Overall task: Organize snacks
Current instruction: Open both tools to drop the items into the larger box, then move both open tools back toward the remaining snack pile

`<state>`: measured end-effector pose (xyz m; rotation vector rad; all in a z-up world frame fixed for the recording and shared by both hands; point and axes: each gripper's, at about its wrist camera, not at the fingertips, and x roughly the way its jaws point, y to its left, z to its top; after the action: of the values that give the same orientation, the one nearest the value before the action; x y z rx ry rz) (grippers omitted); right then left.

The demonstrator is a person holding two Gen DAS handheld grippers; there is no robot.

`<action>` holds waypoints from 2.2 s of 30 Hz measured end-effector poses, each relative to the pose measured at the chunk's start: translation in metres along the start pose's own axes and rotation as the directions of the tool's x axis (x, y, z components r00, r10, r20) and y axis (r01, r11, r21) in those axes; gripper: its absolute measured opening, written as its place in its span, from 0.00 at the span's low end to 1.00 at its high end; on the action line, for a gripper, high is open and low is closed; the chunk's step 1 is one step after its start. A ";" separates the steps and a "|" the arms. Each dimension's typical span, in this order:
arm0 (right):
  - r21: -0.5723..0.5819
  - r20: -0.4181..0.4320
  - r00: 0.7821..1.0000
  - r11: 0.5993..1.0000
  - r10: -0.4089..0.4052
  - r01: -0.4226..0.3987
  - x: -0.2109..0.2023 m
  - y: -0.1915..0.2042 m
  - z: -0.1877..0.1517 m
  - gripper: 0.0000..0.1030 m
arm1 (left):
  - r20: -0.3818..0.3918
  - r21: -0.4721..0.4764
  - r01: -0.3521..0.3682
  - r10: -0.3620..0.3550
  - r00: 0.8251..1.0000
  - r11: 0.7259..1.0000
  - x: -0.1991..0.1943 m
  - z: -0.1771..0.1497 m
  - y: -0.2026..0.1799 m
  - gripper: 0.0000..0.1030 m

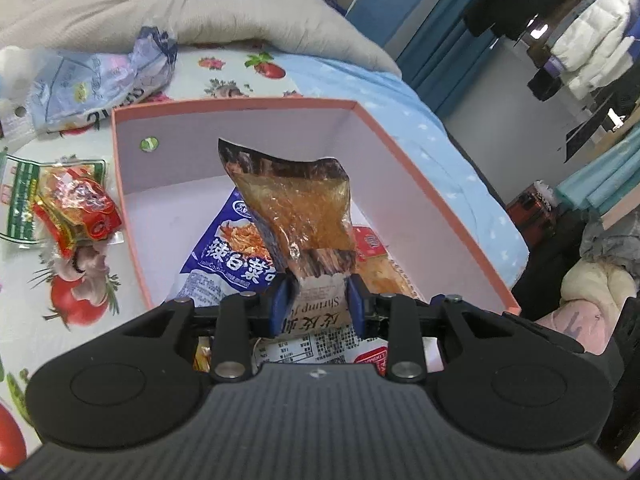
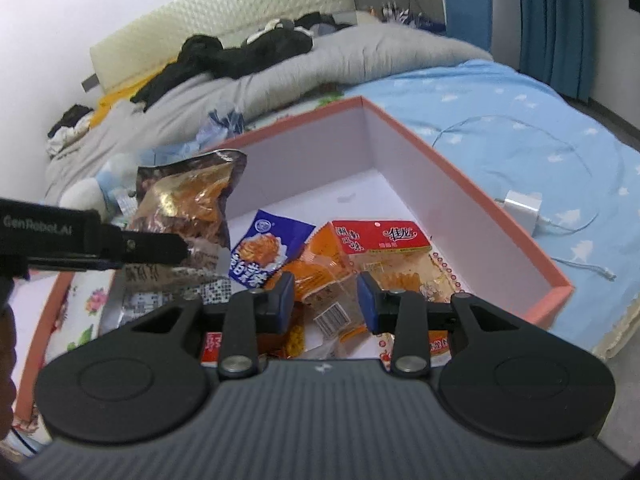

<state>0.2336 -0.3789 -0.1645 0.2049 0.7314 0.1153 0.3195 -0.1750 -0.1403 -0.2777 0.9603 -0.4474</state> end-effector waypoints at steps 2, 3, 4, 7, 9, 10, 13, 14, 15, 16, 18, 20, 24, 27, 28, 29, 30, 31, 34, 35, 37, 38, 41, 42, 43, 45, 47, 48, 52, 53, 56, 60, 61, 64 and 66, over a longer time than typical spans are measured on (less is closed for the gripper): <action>0.003 -0.010 1.000 1.000 0.005 -0.005 0.008 -0.002 0.002 0.37 | -0.016 -0.024 0.009 -0.009 1.000 1.000 0.010 0.005 0.005 0.35; 0.004 -0.016 1.000 1.000 0.008 -0.008 0.011 -0.002 0.002 0.37 | -0.014 -0.028 0.013 -0.013 1.000 1.000 0.013 0.008 0.007 0.35; 0.003 -0.021 1.000 1.000 0.010 -0.010 0.014 -0.001 0.002 0.37 | -0.017 -0.026 0.012 -0.012 1.000 1.000 0.016 0.009 0.008 0.39; 0.017 -0.030 0.999 1.000 0.017 -0.016 0.017 -0.002 0.000 0.37 | -0.004 -0.018 -0.015 0.015 1.000 1.000 0.017 0.011 0.009 0.57; 0.025 -0.028 1.000 1.000 0.013 -0.012 0.015 -0.001 -0.001 0.37 | 0.017 -0.002 -0.011 0.011 1.000 1.000 0.012 0.011 0.008 0.57; 0.030 -0.026 1.000 0.999 0.013 -0.012 0.013 -0.001 -0.002 0.37 | 0.019 -0.001 -0.014 0.014 1.000 1.000 0.010 0.010 0.009 0.57; 0.027 -0.018 1.000 1.000 0.009 -0.009 0.005 0.003 -0.004 0.37 | 0.029 -0.010 -0.021 0.022 0.999 1.000 -0.001 0.006 0.010 0.57; 0.024 -0.013 1.000 1.000 0.011 -0.011 0.001 0.004 -0.005 0.37 | 0.037 -0.012 -0.029 0.029 0.999 1.000 -0.007 0.004 0.010 0.57; 0.020 -0.006 1.000 1.000 0.015 -0.014 -0.005 0.007 -0.006 0.37 | 0.046 -0.014 -0.031 0.031 0.998 0.999 -0.013 0.002 0.009 0.57; 0.016 0.000 1.000 1.000 0.016 -0.016 -0.010 0.008 -0.006 0.37 | 0.054 -0.016 -0.028 0.028 0.998 0.999 -0.020 0.000 0.009 0.57; 0.012 0.015 1.000 1.000 0.019 -0.019 -0.020 0.012 -0.008 0.37 | 0.074 -0.014 -0.029 0.030 0.997 0.999 -0.035 -0.005 0.007 0.57; 0.012 0.029 0.999 1.000 0.025 -0.025 -0.031 0.016 -0.010 0.37 | 0.094 -0.009 -0.036 0.037 0.995 0.999 -0.051 -0.011 0.004 0.57; 0.017 0.043 0.998 0.999 0.043 -0.044 -0.051 0.025 -0.016 0.37 | 0.132 -0.013 -0.049 0.051 0.990 0.999 -0.083 -0.025 0.000 0.57; -0.004 0.055 0.996 0.998 0.064 -0.064 -0.066 0.034 -0.021 0.37 | 0.154 -0.013 -0.066 0.067 0.986 0.998 -0.106 -0.038 -0.002 0.57; -0.010 0.057 0.995 0.997 0.076 -0.076 -0.071 0.037 -0.022 0.37 | 0.161 -0.016 -0.070 0.071 0.984 0.997 -0.113 -0.042 -0.001 0.57; -0.014 0.064 0.994 0.996 0.088 -0.087 -0.076 0.040 -0.023 0.37 | 0.166 -0.019 -0.071 0.073 0.983 0.997 -0.118 -0.046 0.000 0.57; -0.018 0.073 0.993 0.995 0.096 -0.095 -0.081 0.042 -0.024 0.37 | 0.172 -0.021 -0.073 0.075 0.982 0.997 -0.125 -0.051 0.000 0.57; -0.027 0.082 0.991 0.995 0.102 -0.100 -0.087 0.046 -0.025 0.38 | 0.180 -0.021 -0.077 0.080 0.980 0.997 -0.132 -0.056 -0.001 0.57; -0.041 0.106 0.988 0.993 0.112 -0.108 -0.101 0.053 -0.030 0.38 | 0.201 -0.009 -0.098 0.098 0.975 0.995 -0.150 -0.069 -0.003 0.57; -0.044 0.111 0.987 0.993 0.115 -0.111 -0.105 0.055 -0.031 0.38 | 0.207 -0.004 -0.101 0.100 0.973 0.995 -0.156 -0.074 -0.003 0.57; -0.052 0.121 0.986 0.992 0.119 -0.113 -0.114 0.060 -0.035 0.38 | 0.222 0.003 -0.115 0.111 0.969 0.993 -0.168 -0.084 -0.004 0.57; -0.054 0.124 0.985 0.992 0.122 -0.116 -0.118 0.062 -0.037 0.38 | 0.227 0.003 -0.120 0.116 0.967 0.993 -0.173 -0.088 -0.005 0.57; -0.063 0.132 0.982 0.990 0.132 -0.125 -0.129 0.068 -0.045 0.38 | 0.239 -0.013 -0.150 0.149 0.960 0.989 -0.186 -0.101 -0.004 0.57; -0.066 0.132 0.982 0.989 0.138 -0.131 -0.133 0.070 -0.048 0.38 | 0.242 -0.016 -0.152 0.152 0.958 0.988 -0.190 -0.106 -0.003 0.57; -0.071 0.132 0.981 0.988 0.143 -0.134 -0.136 0.073 -0.050 0.38 | 0.243 -0.019 -0.153 0.153 0.958 0.988 -0.194 -0.111 -0.003 0.57; -0.085 0.128 0.980 0.986 0.154 -0.144 -0.141 0.079 -0.055 0.38 | 0.247 -0.028 -0.156 0.158 0.956 0.987 -0.202 -0.121 -0.001 0.57; -0.094 0.125 0.979 0.984 0.162 -0.151 -0.144 0.084 -0.060 0.38 | 0.245 -0.030 -0.157 0.160 0.956 0.987 -0.205 -0.130 -0.002 0.57; -0.095 0.124 0.978 0.983 0.165 -0.154 -0.147 0.086 -0.062 0.38 | 0.244 -0.023 -0.167 0.167 0.955 0.986 -0.207 -0.136 -0.004 0.57; -0.123 0.125 0.973 0.977 0.192 -0.177 -0.154 0.099 -0.070 0.38 | 0.254 -0.021 -0.211 0.209 0.944 0.977 -0.217 -0.152 -0.008 0.57; -0.127 0.125 0.972 0.975 0.197 -0.181 -0.154 0.101 -0.072 0.38 | 0.257 -0.023 -0.217 0.215 0.942 0.976 -0.220 -0.155 -0.007 0.57; -0.150 0.132 0.968 0.970 0.212 -0.192 -0.158 0.111 -0.076 0.38 | 0.261 -0.027 -0.226 0.225 0.939 0.974 -0.229 -0.166 -0.005 0.57; -0.169 0.130 0.966 0.965 0.223 -0.200 -0.161 0.121 -0.083 0.38 | 0.247 -0.031 -0.240 0.240 0.939 0.970 -0.236 -0.182 0.000 0.57; -0.172 0.127 0.966 0.965 0.224 -0.201 -0.161 0.123 -0.086 0.38 | 0.246 -0.038 -0.243 0.245 0.938 0.969 -0.238 -0.186 0.003 0.57; -0.179 0.114 0.967 0.962 0.229 -0.206 -0.160 0.126 -0.090 0.38 | 0.246 -0.060 -0.251 0.258 0.934 0.966 -0.241 -0.194 0.010 0.57; -0.189 0.109 0.966 0.959 0.234 -0.211 -0.160 0.130 -0.092 0.38 | 0.250 -0.073 -0.253 0.264 0.932 0.965 -0.245 -0.199 0.014 0.57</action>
<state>0.0492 -0.2671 -0.0979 0.1236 0.5622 0.3769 0.0363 -0.0503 -0.0783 -0.2343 0.7370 -0.1446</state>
